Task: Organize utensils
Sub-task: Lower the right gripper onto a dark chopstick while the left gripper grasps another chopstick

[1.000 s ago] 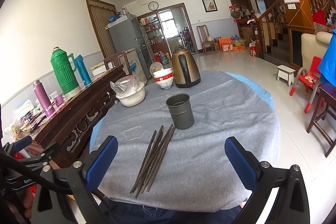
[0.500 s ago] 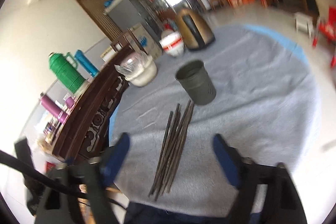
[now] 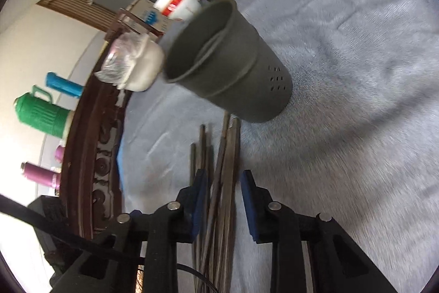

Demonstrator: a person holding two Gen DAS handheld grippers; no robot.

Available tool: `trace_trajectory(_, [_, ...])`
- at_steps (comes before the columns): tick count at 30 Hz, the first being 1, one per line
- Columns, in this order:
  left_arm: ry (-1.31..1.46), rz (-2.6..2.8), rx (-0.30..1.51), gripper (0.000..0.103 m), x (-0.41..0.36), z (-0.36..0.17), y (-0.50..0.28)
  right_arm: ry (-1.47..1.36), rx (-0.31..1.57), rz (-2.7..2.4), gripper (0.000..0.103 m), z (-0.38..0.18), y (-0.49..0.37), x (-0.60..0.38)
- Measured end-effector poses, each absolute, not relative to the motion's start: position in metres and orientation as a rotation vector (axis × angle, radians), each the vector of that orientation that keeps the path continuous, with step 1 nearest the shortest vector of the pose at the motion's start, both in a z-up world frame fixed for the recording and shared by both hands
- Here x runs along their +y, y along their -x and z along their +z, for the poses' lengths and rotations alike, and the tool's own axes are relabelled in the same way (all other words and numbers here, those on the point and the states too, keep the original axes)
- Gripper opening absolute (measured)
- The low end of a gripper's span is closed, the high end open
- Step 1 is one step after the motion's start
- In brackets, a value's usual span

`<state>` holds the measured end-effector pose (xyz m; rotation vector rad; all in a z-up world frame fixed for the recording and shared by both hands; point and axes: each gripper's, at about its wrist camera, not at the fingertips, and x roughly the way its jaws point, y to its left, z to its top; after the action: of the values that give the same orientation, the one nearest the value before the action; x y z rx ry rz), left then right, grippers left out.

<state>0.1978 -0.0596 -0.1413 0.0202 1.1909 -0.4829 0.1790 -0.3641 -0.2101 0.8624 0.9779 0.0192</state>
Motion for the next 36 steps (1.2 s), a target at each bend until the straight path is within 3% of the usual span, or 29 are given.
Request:
trace_trajectory(6, [-0.05, -0.554, 1.236, 0.066, -0.08, -0.152, -0.22, -0.799, 1.048, -0.038, 0.023, -0.223, -0.204, -0.358])
trace_trajectory(14, [-0.098, -0.574, 1.28, 0.051, -0.096, -0.172, -0.234, -0.772, 1.067, -0.06, 0.023, -0.227, -0.215, -0.353])
trace_trajectory(17, [-0.097, -0.57, 1.283, 0.049, -0.094, -0.173, -0.237, -0.73, 1.078, -0.05, 0.016, -0.227, -0.221, -0.343])
trace_trajectory(19, [-0.119, -0.554, 1.28, 0.039, -0.094, -0.173, -0.238, -0.709, 1.074, -0.041, 0.009, -0.227, -0.224, -0.337])
trace_trajectory(21, [-0.146, -0.543, 1.271, 0.032, -0.093, -0.173, -0.238, -0.693, 1.065, -0.024, 0.008, -0.226, -0.222, -0.335])
trace_trajectory(26, [-0.142, -0.538, 1.275, 0.032, -0.083, -0.168, -0.239, -0.704, 1.048, -0.035, 0.008, -0.226, -0.208, -0.35])
trace_trajectory(29, [-0.09, -0.577, 1.289, 0.035, -0.08, -0.162, -0.24, -0.737, 1.042, -0.023, 0.008, -0.226, -0.202, -0.357])
trace_trajectory(31, [-0.094, -0.588, 1.274, 0.042, -0.083, -0.157, -0.239, -0.763, 1.029, -0.008, 0.008, -0.224, -0.196, -0.362])
trace_trajectory(36, [-0.125, -0.589, 1.29, 0.042, -0.1, -0.169, -0.245, -0.819, 1.007, 0.018, 0.008, -0.224, -0.186, -0.374])
